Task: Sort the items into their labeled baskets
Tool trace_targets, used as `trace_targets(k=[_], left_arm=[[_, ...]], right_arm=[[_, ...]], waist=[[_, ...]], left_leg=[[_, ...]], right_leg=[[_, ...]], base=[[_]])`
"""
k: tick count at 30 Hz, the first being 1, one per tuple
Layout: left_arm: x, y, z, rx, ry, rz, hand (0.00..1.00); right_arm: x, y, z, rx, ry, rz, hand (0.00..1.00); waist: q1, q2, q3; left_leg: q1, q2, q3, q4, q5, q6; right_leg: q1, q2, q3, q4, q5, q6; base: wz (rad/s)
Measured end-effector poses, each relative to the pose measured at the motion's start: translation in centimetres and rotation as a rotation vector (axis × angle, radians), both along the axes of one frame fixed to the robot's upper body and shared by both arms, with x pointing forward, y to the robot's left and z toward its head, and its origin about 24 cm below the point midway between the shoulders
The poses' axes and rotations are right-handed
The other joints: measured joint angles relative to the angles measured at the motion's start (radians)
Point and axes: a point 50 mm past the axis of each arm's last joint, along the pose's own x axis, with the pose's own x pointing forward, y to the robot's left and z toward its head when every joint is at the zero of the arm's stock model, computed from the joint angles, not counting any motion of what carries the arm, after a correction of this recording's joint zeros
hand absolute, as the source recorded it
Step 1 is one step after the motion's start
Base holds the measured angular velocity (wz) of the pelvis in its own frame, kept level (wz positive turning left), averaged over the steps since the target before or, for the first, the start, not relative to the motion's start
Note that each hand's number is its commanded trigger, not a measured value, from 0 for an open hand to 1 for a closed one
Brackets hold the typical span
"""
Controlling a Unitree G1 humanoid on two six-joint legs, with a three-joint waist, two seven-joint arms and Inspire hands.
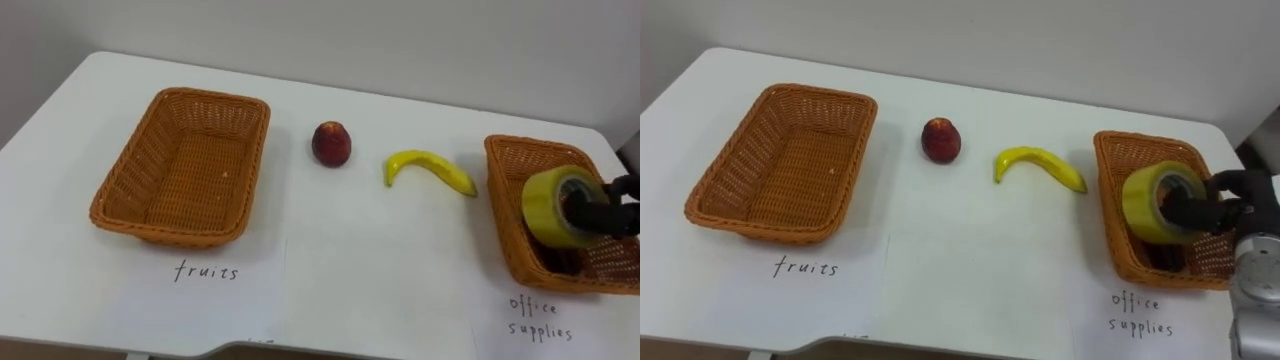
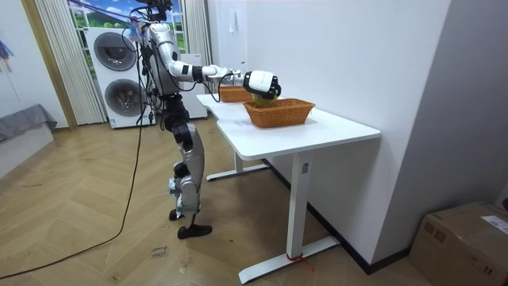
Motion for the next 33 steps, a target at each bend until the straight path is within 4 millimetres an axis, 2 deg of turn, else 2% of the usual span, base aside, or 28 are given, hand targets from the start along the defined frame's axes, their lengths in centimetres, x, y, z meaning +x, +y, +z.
trace_targets(k=[5,6,7,9,10,11,22,33], left_arm=[[0.09,0.02,0.01,0.000,-0.002,-0.001,0.00],[0.04,0.01,0.01,-0.001,-0.001,-0.001,0.00],[0.03,0.01,0.01,-0.001,-0.001,-0.001,0.00],[0.08,0.02,0.01,-0.001,-0.002,-0.002,0.00],[0.09,0.02,0.01,-0.001,-0.002,-0.002,0.00],[0.12,0.02,0.01,-0.001,-0.003,-0.002,0.00],[0.15,0.01,0.01,-0.002,-0.003,-0.005,0.00],[0.17,-0.03,0.00,0.002,0.000,-0.012,0.00]], right_arm=[[-0.31,-0.50,-0.39,0.017,0.013,-0.024,1.00],[-0.37,-0.54,-0.49,0.018,0.018,-0.026,0.97],[-0.39,-0.55,-0.54,0.019,0.020,-0.027,0.89],[-0.41,-0.57,-0.56,0.019,0.021,-0.028,0.40],[-0.41,-0.57,-0.56,0.019,0.021,-0.028,0.09],[-0.41,-0.59,-0.54,0.018,0.021,-0.028,0.00],[-0.35,-0.95,0.03,-0.013,-0.002,-0.031,0.00],[-0.31,-0.93,0.11,-0.016,-0.012,-0.029,0.00]], waist=[[0.001,-0.010,-0.0006],[0.000,-0.012,-0.0005],[0.000,-0.013,-0.0007],[0.000,-0.013,-0.0012],[0.000,-0.013,-0.0014],[0.000,-0.013,-0.0014],[0.001,-0.014,-0.0027],[0.005,-0.003,0.0003]], left_leg=[[0.000,0.000,0.000,0.001,0.000,0.000],[0.000,0.000,0.000,0.001,0.000,0.000],[0.000,0.000,0.000,0.001,0.000,0.000],[0.000,0.000,0.000,0.001,0.000,0.000],[0.000,0.000,0.000,0.002,0.000,0.000],[0.000,0.000,0.000,0.002,0.000,0.000],[0.001,0.000,0.000,0.003,0.000,0.000],[0.001,0.000,0.001,0.001,0.000,0.000]], right_leg=[[0.000,0.000,-0.001,0.001,0.000,0.000],[0.000,0.000,0.000,0.001,0.000,0.000],[0.000,0.000,0.000,0.001,0.000,0.000],[0.000,-0.001,0.000,0.002,0.000,0.000],[0.000,-0.001,0.000,0.002,0.000,0.000],[0.001,0.000,0.000,0.002,0.000,0.000],[0.001,0.000,0.000,0.002,0.000,0.000],[0.000,0.000,0.001,0.001,0.000,0.000]], base=[[0.00],[0.00],[0.00],[0.00],[0.00],[0.00],[0.00],[0.00]])
